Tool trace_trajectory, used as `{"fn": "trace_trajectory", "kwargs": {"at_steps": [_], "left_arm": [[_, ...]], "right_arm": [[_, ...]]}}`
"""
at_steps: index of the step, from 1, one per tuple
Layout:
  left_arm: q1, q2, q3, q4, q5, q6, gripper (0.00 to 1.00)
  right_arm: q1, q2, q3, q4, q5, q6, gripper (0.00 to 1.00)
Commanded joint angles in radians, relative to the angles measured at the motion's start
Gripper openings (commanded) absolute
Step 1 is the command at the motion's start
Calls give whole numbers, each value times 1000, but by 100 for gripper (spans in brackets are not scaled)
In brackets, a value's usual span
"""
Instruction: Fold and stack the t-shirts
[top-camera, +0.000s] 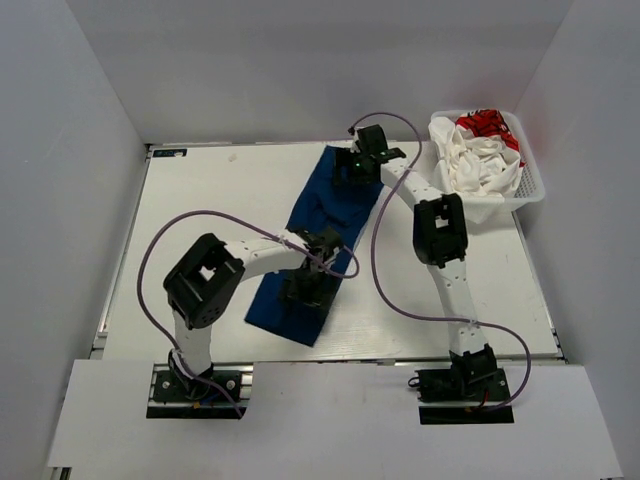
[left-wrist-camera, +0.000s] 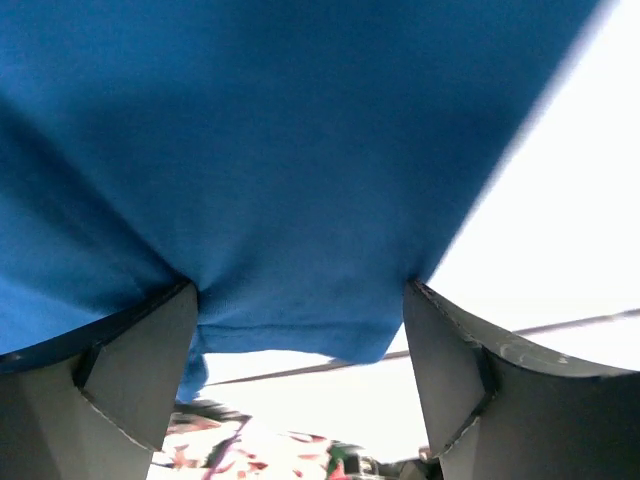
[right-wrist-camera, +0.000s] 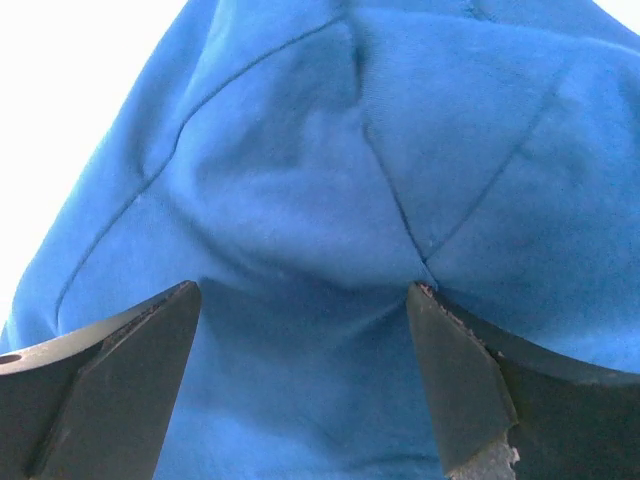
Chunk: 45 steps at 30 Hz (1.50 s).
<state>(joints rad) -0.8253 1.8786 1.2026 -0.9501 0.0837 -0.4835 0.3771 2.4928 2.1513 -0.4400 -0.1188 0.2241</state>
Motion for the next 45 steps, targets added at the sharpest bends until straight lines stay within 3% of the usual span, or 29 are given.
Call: {"fn": "trace_trajectory", "kwargs": {"at_steps": [1, 5, 8, 10, 14, 17, 18, 20, 21, 23, 24, 25, 28, 32, 34, 40, 45], "left_arm": [[-87, 120, 84, 250, 275, -29, 92], [-118, 201, 235, 220, 237, -20, 94], [-144, 212, 304, 208, 246, -10, 96], [-159, 182, 304, 182, 168, -10, 100], [-169, 16, 247, 182, 50, -30, 100], [-178, -162, 151, 171, -69, -65, 100], [-178, -205, 82, 160, -93, -76, 100], [-178, -325, 2, 151, -117, -124, 100], [-178, -363, -79, 151, -117, -144, 100], [-178, -430, -161, 142, -117, -187, 100], [-178, -491, -242, 142, -117, -237, 100], [-178, -518, -282, 155, -117, -262, 100], [-178, -562, -402, 203, -84, -323, 100], [-178, -562, -477, 272, -16, -334, 100], [-178, -552, -477, 298, -16, -334, 95], [-178, -509, -502, 401, -16, -316, 91], [-178, -435, -482, 401, -64, -305, 75]], "right_arm": [[31, 182, 197, -82, -79, -35, 90], [49, 130, 116, 133, -159, -69, 90], [52, 124, 168, 155, -153, -78, 90], [49, 106, 186, 135, -163, -92, 90], [51, -88, 85, 112, -124, -155, 90], [51, -272, -78, 113, -70, -134, 90], [49, -363, -258, 130, -29, -88, 90], [54, -458, -452, 236, -12, -48, 90], [55, -603, -572, 277, -12, -14, 90], [60, -699, -759, 326, -7, 41, 90], [68, -856, -821, 386, 5, 56, 90], [75, -905, -1010, 383, 37, 96, 90], [95, -1099, -1227, 377, 79, 141, 90], [131, -1299, -1399, 249, -57, 207, 90], [164, -1380, -1467, 203, -114, 228, 90], [221, -1430, -1602, 95, -294, 231, 90], [261, -1359, -1653, 132, -366, 274, 90]]}}
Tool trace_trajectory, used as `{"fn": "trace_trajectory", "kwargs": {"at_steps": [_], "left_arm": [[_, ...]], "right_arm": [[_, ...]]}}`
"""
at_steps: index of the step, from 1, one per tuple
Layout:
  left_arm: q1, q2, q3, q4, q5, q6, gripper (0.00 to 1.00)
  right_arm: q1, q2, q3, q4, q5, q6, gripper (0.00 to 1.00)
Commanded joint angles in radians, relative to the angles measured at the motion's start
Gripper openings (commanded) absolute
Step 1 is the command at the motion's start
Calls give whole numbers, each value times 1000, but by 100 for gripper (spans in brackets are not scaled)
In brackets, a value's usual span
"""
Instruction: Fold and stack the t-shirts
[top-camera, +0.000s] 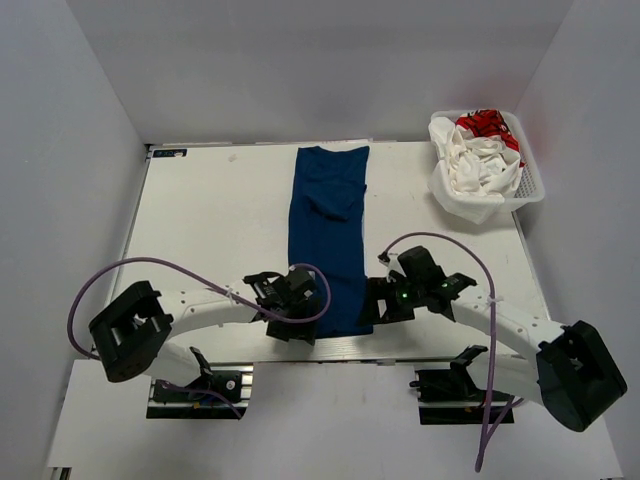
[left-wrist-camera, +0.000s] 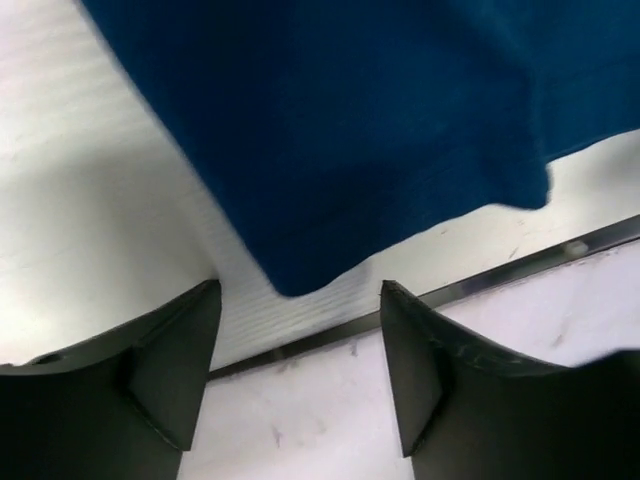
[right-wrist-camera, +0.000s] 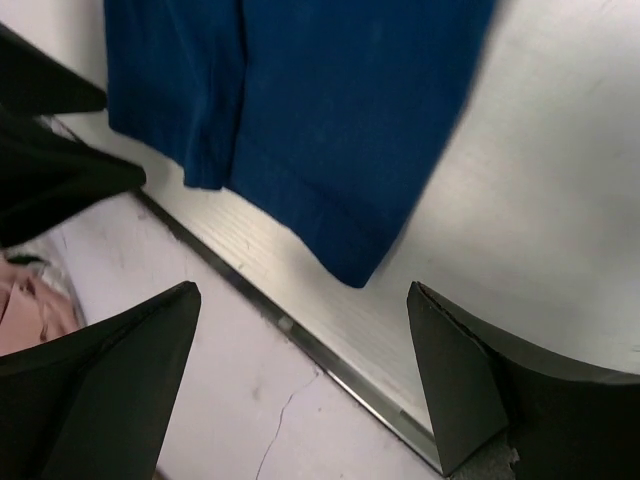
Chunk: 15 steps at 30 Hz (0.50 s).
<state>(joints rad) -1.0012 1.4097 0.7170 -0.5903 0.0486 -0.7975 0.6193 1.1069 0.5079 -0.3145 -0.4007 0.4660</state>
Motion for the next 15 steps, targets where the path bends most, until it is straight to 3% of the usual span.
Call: {"fn": "trace_trajectory", "kwargs": {"at_steps": [1, 2, 4, 5, 7, 9, 11, 12, 13, 15], "left_arm": [[-2, 46, 4, 41, -29, 18, 73], [-2, 70, 16, 41, -29, 18, 61], [7, 93, 27, 41, -29, 30, 46], [7, 94, 27, 41, -29, 41, 46], [7, 107, 36, 41, -29, 41, 27], [7, 107, 36, 41, -29, 41, 12], [7, 107, 36, 41, -20, 41, 10], [7, 107, 36, 41, -19, 41, 10], [7, 107, 36, 31, -19, 41, 10], [7, 98, 36, 30, -9, 41, 9]], "right_arm": [[32, 33, -11, 9, -82, 31, 90], [42, 56, -11, 11, -73, 30, 90], [59, 88, -11, 23, -56, 36, 90], [66, 88, -11, 31, -40, 40, 90], [69, 117, -12, 55, -9, 51, 86], [82, 151, 0, 57, 2, 54, 70], [85, 165, 14, 64, 49, 40, 60], [92, 177, 12, 83, 66, 42, 46], [92, 183, 14, 87, 109, 42, 40], [94, 202, 21, 98, 111, 40, 33]]}}
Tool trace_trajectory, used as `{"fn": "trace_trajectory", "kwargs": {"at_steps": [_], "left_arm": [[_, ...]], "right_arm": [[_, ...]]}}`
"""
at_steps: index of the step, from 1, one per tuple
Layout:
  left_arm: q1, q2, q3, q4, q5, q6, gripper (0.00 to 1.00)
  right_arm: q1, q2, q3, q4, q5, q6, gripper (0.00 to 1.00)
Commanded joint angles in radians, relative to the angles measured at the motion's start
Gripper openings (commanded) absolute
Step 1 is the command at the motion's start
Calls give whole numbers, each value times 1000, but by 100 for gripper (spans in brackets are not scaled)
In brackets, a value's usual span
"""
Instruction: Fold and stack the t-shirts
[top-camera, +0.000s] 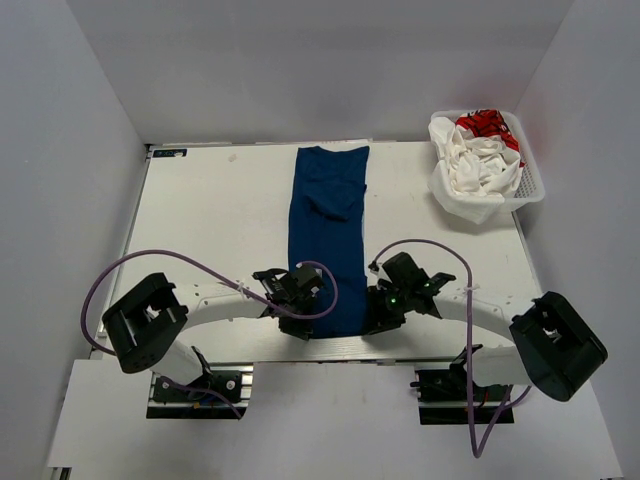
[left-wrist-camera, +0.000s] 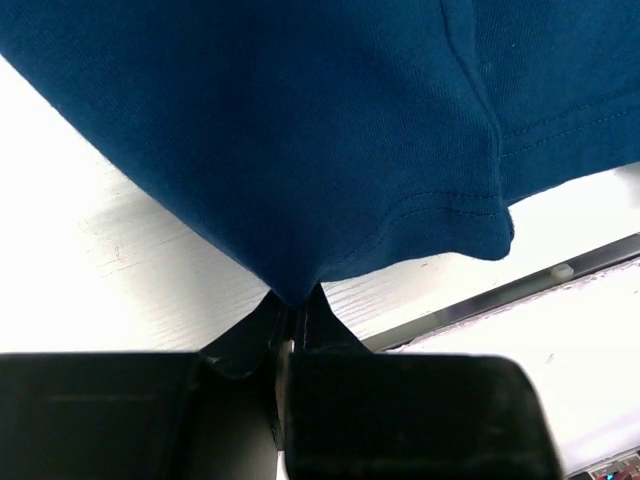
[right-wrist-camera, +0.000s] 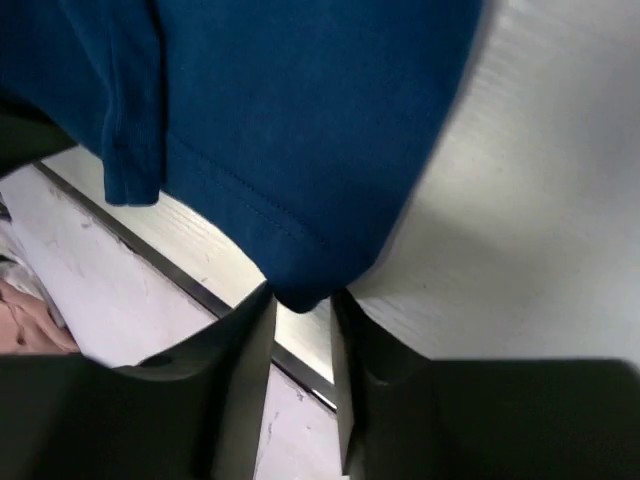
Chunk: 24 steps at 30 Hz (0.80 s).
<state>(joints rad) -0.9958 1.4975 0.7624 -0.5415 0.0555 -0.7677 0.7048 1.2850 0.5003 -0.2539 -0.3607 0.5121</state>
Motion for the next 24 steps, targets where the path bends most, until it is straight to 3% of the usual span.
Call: {"fn": "trace_trajectory", "kwargs": {"at_steps": [1, 2, 3, 5, 11, 14, 20, 24], "left_arm": [[2, 10, -9, -18, -16, 11, 9], [2, 1, -9, -18, -16, 11, 9], [2, 1, -9, -18, -3, 11, 4], [2, -8, -9, -32, 6, 1, 0], [-26, -57, -74, -73, 162, -39, 0], [-26, -95, -40, -167, 162, -48, 0], [-35, -106, 121, -302, -52, -48, 0], [5, -56, 236, -302, -156, -67, 0]], "right_arm": [[18, 37, 37, 39, 63, -4, 30], [21, 40, 44, 41, 45, -7, 23], [24, 45, 46, 38, 25, -10, 0], [44, 33, 50, 12, -7, -23, 0], [154, -81, 52, -146, -99, 2, 0], [205, -84, 79, -220, -107, 31, 0], [200, -84, 156, -196, 40, 69, 0], [187, -34, 303, -229, 245, 45, 0]]}}
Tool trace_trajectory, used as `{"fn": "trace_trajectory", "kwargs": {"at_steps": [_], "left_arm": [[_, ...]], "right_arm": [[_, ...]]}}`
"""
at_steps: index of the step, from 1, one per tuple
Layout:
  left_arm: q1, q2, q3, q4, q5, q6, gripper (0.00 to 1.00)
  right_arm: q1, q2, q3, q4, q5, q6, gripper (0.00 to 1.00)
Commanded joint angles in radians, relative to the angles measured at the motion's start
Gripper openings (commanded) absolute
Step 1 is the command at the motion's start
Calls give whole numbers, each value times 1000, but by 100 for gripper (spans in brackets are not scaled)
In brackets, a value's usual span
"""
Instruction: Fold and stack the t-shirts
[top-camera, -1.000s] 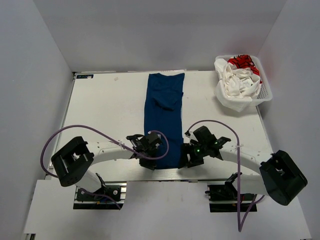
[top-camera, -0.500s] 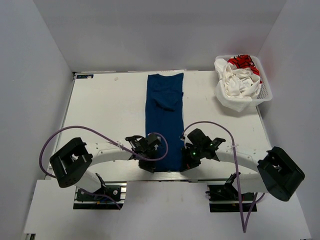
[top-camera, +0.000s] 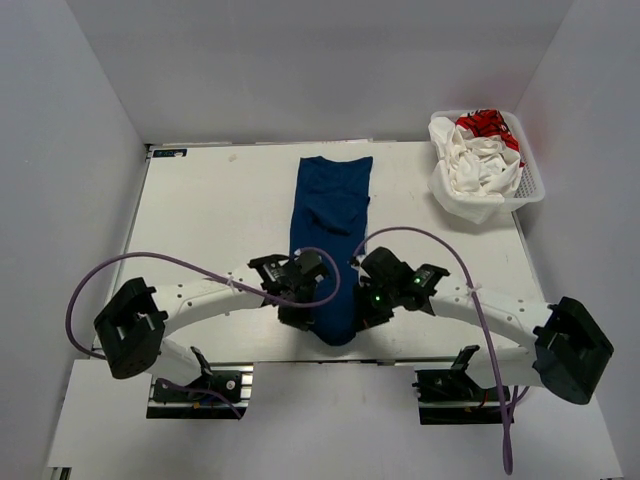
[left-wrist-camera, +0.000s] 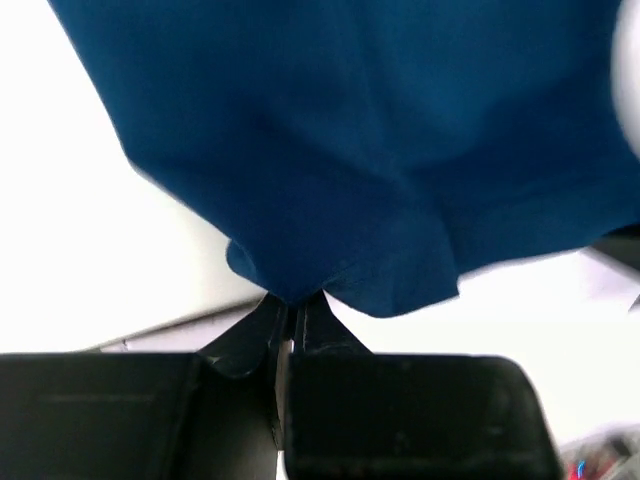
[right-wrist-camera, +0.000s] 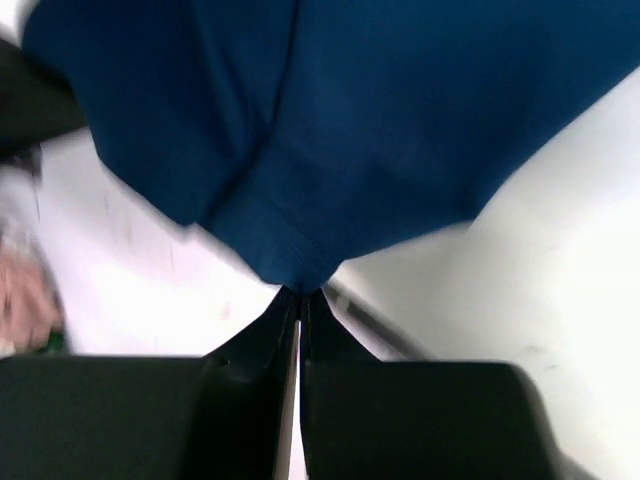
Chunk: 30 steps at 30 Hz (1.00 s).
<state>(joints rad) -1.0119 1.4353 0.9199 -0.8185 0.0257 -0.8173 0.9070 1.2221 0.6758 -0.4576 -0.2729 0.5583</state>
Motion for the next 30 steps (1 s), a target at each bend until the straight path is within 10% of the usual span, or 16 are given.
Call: {"fn": "trace_trajectory", "kwargs": {"at_steps": [1, 13, 30], "left_arm": [[21, 29, 112, -48, -180, -8, 0], [191, 267, 424, -111, -351, -42, 0], [345, 467, 666, -15, -334, 156, 0]], "right_arm": [[-20, 55, 152, -42, 205, -11, 0], [-151, 200, 358, 29, 489, -35, 0], [-281, 502, 607, 129, 399, -149, 0]]}}
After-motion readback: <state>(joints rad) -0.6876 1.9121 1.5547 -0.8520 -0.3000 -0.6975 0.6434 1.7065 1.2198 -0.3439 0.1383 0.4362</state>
